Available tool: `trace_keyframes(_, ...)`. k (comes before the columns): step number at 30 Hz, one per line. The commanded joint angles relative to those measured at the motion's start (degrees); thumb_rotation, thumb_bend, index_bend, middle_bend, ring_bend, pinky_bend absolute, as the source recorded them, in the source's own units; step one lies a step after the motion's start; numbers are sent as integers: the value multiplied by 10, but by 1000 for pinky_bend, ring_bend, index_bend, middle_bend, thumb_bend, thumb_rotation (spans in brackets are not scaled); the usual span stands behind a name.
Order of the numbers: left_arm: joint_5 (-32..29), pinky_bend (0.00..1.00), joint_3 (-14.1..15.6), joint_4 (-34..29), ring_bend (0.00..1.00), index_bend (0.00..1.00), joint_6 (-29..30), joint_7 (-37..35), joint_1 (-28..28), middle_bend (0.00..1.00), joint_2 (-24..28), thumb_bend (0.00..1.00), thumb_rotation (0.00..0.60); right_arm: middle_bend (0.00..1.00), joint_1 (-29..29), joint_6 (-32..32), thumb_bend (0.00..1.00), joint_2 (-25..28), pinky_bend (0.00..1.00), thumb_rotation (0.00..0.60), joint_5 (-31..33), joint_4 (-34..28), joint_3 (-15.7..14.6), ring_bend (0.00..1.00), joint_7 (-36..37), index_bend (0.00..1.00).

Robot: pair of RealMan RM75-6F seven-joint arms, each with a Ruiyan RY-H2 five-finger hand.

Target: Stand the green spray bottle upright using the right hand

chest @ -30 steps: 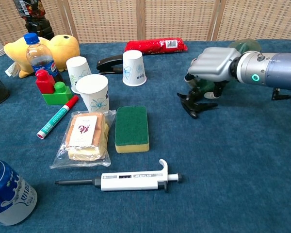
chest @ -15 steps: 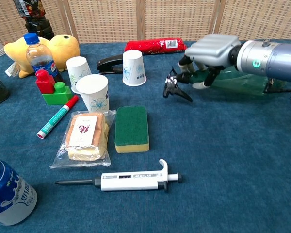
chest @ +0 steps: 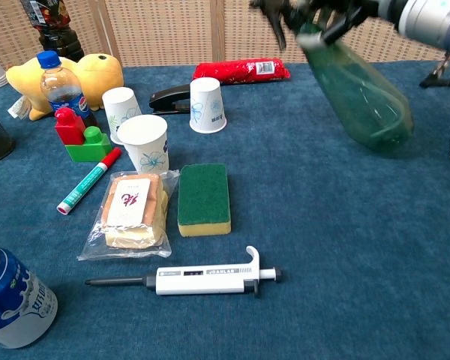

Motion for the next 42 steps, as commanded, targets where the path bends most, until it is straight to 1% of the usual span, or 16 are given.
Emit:
trace_keyframes(1, 1, 56, 0, -2, 188, 286, 0, 2, 0, 312, -1, 280, 600, 663, -29, 10, 451, 31, 619, 600, 54, -53, 50, 523, 71, 676)
trace_keyframes(3, 3, 56, 1, -6, 188, 286, 0, 6, -1, 312, -2, 280, 600, 663, -41, 9, 451, 38, 620, 600, 69, -69, 62, 523, 101, 676)
trace_keyframes(6, 4, 55, 1, -11, 188, 285, 0, 12, -1, 312, -1, 280, 600, 664, -52, 10, 450, 41, 620, 600, 75, -77, 72, 523, 131, 679)
trace_keyframes(8, 5, 55, 2, -17, 188, 286, 2, 18, 0, 312, 2, 280, 600, 664, -62, 20, 451, 39, 620, 600, 80, -80, 84, 523, 165, 677)
trace_keyframes(14, 5, 54, 3, -34, 188, 286, 5, 38, 3, 313, 12, 280, 600, 664, -81, 60, 450, 16, 620, 600, 77, -63, 110, 523, 233, 673)
trace_keyframes(18, 6, 53, 5, -43, 188, 285, 2, 50, 2, 312, 17, 281, 600, 664, -92, 99, 451, -4, 620, 600, 67, -50, 118, 523, 254, 674)
trace_keyframes(23, 10, 52, 7, -51, 188, 285, -4, 64, -3, 312, 21, 281, 600, 664, -103, 156, 451, -36, 619, 600, 44, -26, 118, 523, 265, 674)
trace_keyframes(25, 11, 52, 7, -52, 188, 284, -6, 67, -4, 312, 22, 281, 600, 664, -104, 169, 450, -46, 620, 600, 39, -16, 117, 523, 266, 673)
trace_keyframes(29, 14, 51, 9, -59, 188, 281, -9, 75, -6, 312, 26, 280, 600, 664, -109, 208, 450, -84, 620, 600, 22, 28, 109, 523, 268, 672)
trace_keyframes(32, 15, 51, 10, -64, 188, 281, -10, 81, -7, 312, 27, 280, 600, 662, -111, 226, 450, -107, 619, 600, 12, 63, 103, 523, 269, 671)
trace_keyframes(42, 23, 50, 13, -77, 188, 281, -13, 95, -10, 311, 29, 280, 600, 660, -116, 264, 447, -168, 616, 600, -15, 150, 83, 523, 271, 670)
